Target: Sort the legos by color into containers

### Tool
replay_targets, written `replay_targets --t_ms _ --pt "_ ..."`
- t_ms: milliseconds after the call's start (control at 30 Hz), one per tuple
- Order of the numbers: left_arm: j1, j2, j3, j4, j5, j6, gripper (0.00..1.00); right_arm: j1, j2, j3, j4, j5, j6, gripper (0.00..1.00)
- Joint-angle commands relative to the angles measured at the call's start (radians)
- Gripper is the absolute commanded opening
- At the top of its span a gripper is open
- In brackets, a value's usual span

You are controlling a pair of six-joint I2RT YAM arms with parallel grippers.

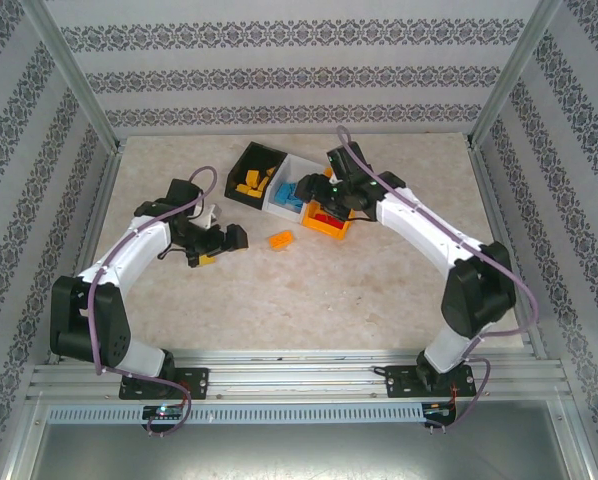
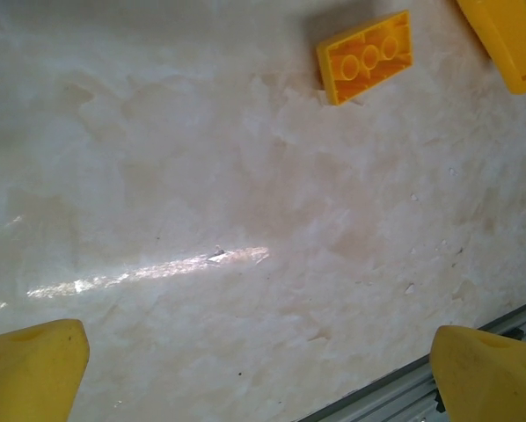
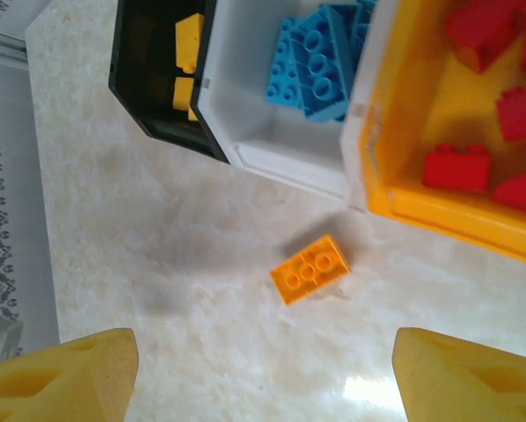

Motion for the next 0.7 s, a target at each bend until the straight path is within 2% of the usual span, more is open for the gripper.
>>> replay_targets --t_ms 0,400,667 --pt "-0.031 0.007 0.036 -0.001 -0.007 0.025 1.0 -0.003 -0.087 -0.071 -0.051 0.054 -0.025 0.76" --pt "-0.132 0.079 0.101 0.007 -0.041 0.011 1.0 0.017 -0.263 -0.252 -0.155 0.077 -0.025 0.77" --pt "-0.224 0.131 0.202 -0.026 -0.151 -0.041 1.0 -0.009 -0.241 -0.254 -0.221 -0.014 -0.08 0.78"
